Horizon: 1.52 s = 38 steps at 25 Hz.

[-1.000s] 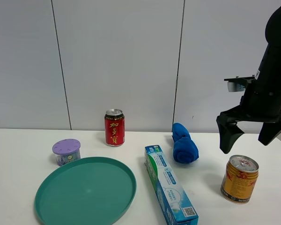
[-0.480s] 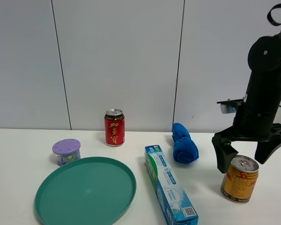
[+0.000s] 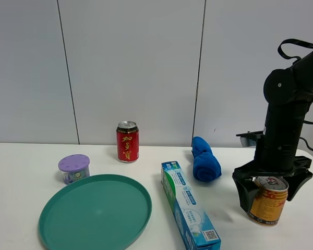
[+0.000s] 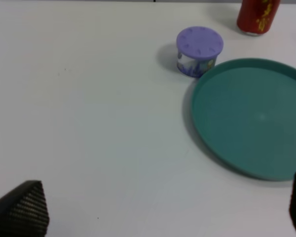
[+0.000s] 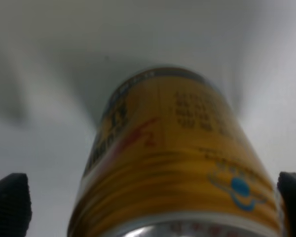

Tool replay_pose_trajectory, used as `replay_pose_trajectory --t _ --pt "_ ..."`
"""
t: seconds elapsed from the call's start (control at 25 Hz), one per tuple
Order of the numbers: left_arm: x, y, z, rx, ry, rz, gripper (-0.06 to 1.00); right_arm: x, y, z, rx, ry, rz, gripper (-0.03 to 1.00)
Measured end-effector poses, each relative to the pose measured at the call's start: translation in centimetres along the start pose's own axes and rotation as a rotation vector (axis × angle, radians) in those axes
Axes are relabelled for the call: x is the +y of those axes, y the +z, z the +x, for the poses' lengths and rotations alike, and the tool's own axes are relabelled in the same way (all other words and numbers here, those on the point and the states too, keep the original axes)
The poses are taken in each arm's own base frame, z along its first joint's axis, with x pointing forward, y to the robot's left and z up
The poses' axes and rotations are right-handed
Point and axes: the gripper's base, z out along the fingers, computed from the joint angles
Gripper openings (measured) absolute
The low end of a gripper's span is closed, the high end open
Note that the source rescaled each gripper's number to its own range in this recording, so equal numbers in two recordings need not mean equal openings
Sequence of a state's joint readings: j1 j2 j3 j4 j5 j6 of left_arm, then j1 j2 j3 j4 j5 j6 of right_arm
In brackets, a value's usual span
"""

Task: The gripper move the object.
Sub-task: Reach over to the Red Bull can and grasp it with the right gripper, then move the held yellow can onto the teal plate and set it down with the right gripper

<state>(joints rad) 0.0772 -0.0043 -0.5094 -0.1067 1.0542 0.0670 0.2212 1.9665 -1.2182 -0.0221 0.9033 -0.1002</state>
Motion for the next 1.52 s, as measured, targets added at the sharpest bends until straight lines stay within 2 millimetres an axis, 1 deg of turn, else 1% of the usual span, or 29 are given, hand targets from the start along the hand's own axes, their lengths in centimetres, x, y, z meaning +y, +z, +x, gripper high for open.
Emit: replay_pose_trajectory --t 0.08,0.12,0.2,0.28,0.36,0.44,0.48,0.84,0.96,1.04,1.12,1.2,1.28,1.4,1.48,1.52 --pt "0.0 0.0 0.0 0.000 0.000 0.000 1.00 0.0 0.0 0.0 -0.004 -0.002 0.003 0.96" --pt "0.0 0.0 0.0 0.000 0.000 0.000 1.00 -0.1 0.0 -0.1 -0.006 -0.004 0.006 0.94" --pt "0.0 0.0 0.0 0.000 0.000 0.000 1.00 -0.1 0.0 -0.1 -0.008 -0.004 0.006 0.83" --pt "0.0 0.0 0.0 0.000 0.000 0.000 1.00 -0.1 0.0 -0.1 -0.015 -0.004 0.007 0.63" --pt "0.0 0.0 0.0 0.000 0.000 0.000 1.00 -0.1 0.0 -0.1 -0.016 -0.005 0.008 0.35" --pt "0.0 0.0 0.0 0.000 0.000 0.000 1.00 -0.1 0.0 -0.1 -0.014 -0.009 0.012 0.00" --pt "0.0 0.0 0.0 0.000 0.000 0.000 1.00 -0.1 0.0 -0.1 -0.013 -0.009 0.012 0.01" --pt "0.0 0.0 0.0 0.000 0.000 0.000 1.00 -0.1 0.0 0.2 0.026 0.003 0.008 0.01" --pt "0.0 0.0 0.0 0.000 0.000 0.000 1.00 0.0 -0.9 0.5 0.079 0.009 -0.002 0.01" --pt "0.0 0.0 0.0 0.000 0.000 0.000 1.00 0.0 -2.8 0.3 0.090 0.013 -0.016 0.01" --pt "0.0 0.0 0.0 0.000 0.000 0.000 1.00 0.1 -5.5 0.1 0.073 0.003 -0.020 0.01" --pt "0.0 0.0 0.0 0.000 0.000 0.000 1.00 0.3 -8.5 -0.7 -0.015 -0.016 -0.009 0.01" --pt "0.0 0.0 0.0 0.000 0.000 0.000 1.00 1.0 -11.7 -1.3 -0.122 -0.053 0.004 0.01" --pt "0.0 0.0 0.0 0.000 0.000 0.000 1.00 2.8 -15.8 -2.1 -0.254 -0.118 0.010 0.01" --pt "0.0 0.0 0.0 0.000 0.000 0.000 1.00 4.7 -17.9 -2.6 -0.326 -0.162 -0.011 0.01" --pt "0.0 0.0 0.0 0.000 0.000 0.000 1.00 5.6 -18.5 -2.8 -0.345 -0.182 -0.022 0.01"
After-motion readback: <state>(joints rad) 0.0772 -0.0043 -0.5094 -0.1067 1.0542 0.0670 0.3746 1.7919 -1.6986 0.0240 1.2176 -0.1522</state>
